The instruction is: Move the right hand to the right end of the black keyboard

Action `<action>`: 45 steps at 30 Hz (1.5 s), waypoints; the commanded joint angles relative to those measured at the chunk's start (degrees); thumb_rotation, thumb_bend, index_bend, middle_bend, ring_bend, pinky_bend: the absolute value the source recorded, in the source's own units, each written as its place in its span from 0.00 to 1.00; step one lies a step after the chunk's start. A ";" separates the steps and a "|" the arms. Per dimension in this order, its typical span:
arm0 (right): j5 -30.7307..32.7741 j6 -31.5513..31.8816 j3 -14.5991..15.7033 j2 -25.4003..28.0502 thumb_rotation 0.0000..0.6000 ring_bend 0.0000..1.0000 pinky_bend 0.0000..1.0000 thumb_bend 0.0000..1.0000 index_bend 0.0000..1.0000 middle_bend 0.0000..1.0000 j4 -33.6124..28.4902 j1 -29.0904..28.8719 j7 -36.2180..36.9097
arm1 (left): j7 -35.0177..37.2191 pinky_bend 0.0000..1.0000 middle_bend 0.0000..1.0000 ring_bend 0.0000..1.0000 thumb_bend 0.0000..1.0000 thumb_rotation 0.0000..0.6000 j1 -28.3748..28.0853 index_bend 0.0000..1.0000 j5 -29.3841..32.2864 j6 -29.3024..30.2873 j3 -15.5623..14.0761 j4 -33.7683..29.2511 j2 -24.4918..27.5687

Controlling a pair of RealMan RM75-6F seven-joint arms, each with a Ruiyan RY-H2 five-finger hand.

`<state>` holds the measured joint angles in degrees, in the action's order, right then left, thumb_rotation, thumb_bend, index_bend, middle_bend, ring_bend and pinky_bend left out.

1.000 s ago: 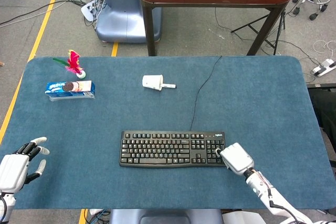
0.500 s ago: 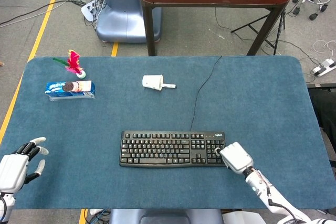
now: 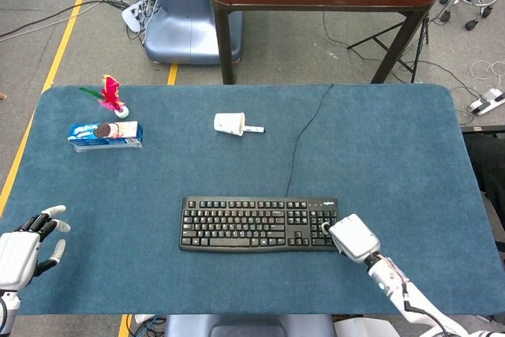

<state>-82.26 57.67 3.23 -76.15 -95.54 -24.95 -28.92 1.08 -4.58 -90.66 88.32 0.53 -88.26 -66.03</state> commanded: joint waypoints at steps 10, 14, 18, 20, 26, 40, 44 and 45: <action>-16.09 21.16 0.06 4.45 1.00 0.94 1.00 1.00 0.48 0.92 2.79 5.82 15.17 | 0.31 0.53 0.25 0.31 0.41 1.00 -0.28 0.46 0.10 -0.88 -0.15 0.32 -0.16; -17.14 27.48 -1.05 4.75 1.00 0.91 1.00 1.00 0.50 0.88 5.49 8.48 15.76 | 0.34 0.53 0.25 0.31 0.41 1.00 -0.37 0.46 -0.13 -0.96 -0.23 0.45 -0.30; -17.09 33.59 -2.57 3.76 1.00 0.71 0.95 1.00 0.53 0.76 10.07 11.49 15.08 | 0.20 0.53 0.25 0.31 0.41 1.00 -0.52 0.46 0.00 -1.55 -0.38 0.66 -0.51; -15.88 33.72 -2.56 4.43 1.00 0.57 0.78 1.00 0.53 0.71 10.10 12.41 15.52 | 0.10 0.53 0.25 0.31 0.41 1.00 -0.61 0.46 0.02 -1.77 -0.41 0.73 -0.66; -12.26 33.73 -2.32 6.80 1.00 0.45 0.52 1.00 0.53 0.58 9.52 15.29 16.93 | -0.40 0.53 0.25 0.31 0.41 1.00 -0.79 0.46 -0.47 -2.06 -0.75 0.73 -1.18; -10.38 33.78 -3.14 9.21 1.00 0.45 0.52 0.99 0.53 0.57 10.10 17.66 22.93 | 0.39 0.53 0.25 0.31 0.41 1.00 -1.33 0.46 -1.27 -2.39 -0.98 1.15 -1.71; -11.77 34.00 -3.08 9.38 1.00 0.45 0.52 0.99 0.53 0.57 10.49 17.59 24.79 | 0.19 0.53 0.25 0.31 0.41 1.00 -1.52 0.46 -1.30 -2.86 -1.16 1.29 -1.95; -12.13 34.11 -3.04 9.39 1.00 0.45 0.52 0.99 0.53 0.57 10.67 17.59 25.24 | 0.02 0.53 0.25 0.31 0.41 1.00 -1.53 0.46 -1.41 -2.84 -1.21 1.29 -2.01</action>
